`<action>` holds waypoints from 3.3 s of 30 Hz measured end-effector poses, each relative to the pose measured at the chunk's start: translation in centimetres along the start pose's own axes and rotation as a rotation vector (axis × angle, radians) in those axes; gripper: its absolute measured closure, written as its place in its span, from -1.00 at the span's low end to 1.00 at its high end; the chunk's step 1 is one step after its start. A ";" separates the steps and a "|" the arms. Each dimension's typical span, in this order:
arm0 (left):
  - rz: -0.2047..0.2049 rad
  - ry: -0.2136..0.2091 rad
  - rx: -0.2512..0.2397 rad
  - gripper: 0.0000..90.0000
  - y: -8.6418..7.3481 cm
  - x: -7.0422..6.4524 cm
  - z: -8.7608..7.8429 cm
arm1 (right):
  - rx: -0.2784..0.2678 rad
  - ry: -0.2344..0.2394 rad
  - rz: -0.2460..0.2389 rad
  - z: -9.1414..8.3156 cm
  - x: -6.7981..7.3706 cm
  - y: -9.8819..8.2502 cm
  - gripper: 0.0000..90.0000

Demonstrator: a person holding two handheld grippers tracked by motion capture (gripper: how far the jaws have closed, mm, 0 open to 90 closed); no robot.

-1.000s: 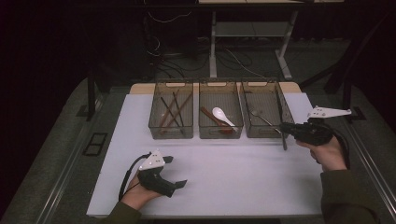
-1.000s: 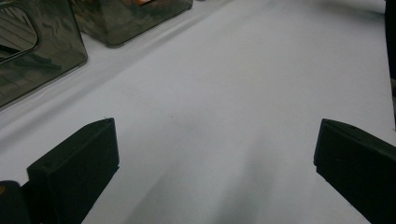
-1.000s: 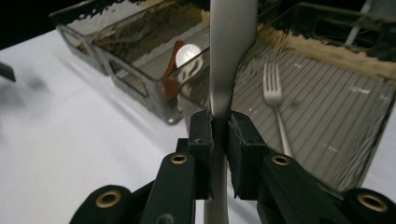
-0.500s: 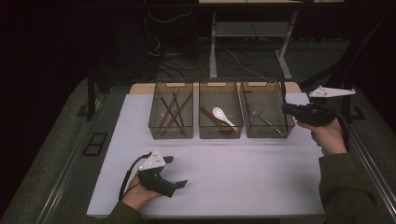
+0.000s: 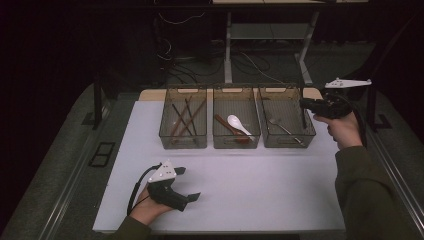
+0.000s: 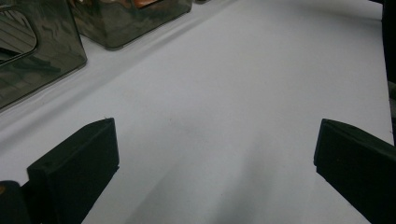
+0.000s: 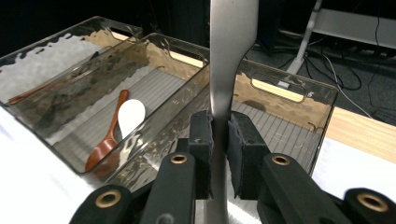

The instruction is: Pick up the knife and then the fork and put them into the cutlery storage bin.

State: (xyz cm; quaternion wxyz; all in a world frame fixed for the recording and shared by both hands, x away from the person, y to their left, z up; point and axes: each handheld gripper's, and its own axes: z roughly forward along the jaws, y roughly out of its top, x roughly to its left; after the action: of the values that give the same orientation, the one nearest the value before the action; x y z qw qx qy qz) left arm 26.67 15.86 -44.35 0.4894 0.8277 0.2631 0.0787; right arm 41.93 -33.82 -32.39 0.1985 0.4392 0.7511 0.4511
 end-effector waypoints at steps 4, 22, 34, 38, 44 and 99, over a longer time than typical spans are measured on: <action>0.001 0.000 0.000 -1.00 0.0 0.0 0.0 | 0.019 -0.005 0.021 1.1 -0.4 -0.5 0.77; -0.001 -0.002 0.006 -1.00 -0.1 0.1 0.0 | 0.198 -0.024 0.040 3.5 -1.9 -3.8 0.77; -0.001 -0.004 0.005 -1.00 -0.1 0.1 0.0 | 0.282 -0.031 0.006 4.8 -1.7 -4.1 0.77; -0.003 -0.005 0.005 -1.00 -0.1 0.1 0.1 | 0.296 -0.034 -0.004 5.1 -1.5 -4.1 0.76; -0.002 -0.005 0.006 -1.00 -0.1 0.1 0.0 | 0.318 -0.037 -0.007 6.0 -1.4 -4.1 0.71; -0.008 -0.007 0.009 -1.00 0.0 0.1 0.2 | 0.011 0.152 -0.050 -1.0 6.8 -8.0 -0.60</action>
State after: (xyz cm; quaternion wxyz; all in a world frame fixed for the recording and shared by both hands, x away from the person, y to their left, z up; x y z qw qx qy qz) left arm 26.84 15.78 -44.47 0.4867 0.8293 0.2649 0.0726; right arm 33.74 -30.26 -38.03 0.1496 0.3857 0.7774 0.4739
